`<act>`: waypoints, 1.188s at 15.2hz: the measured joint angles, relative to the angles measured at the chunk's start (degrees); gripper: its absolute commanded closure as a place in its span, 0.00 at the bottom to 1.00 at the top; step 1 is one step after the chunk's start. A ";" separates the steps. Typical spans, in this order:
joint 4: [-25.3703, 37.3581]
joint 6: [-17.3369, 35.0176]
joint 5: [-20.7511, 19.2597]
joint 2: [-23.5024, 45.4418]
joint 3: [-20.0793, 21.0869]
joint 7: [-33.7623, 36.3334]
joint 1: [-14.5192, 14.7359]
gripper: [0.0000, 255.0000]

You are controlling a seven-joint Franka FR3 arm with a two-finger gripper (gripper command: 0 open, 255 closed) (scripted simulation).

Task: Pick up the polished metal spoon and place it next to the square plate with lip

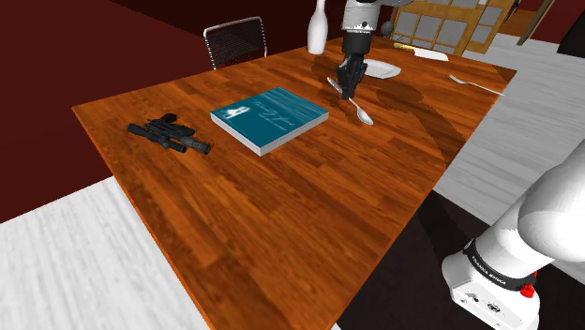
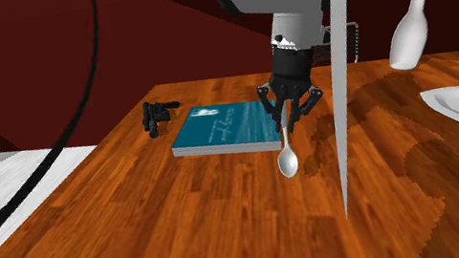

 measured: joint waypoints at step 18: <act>40.24 -13.86 0.44 28.45 -7.44 -18.28 -13.17 1.00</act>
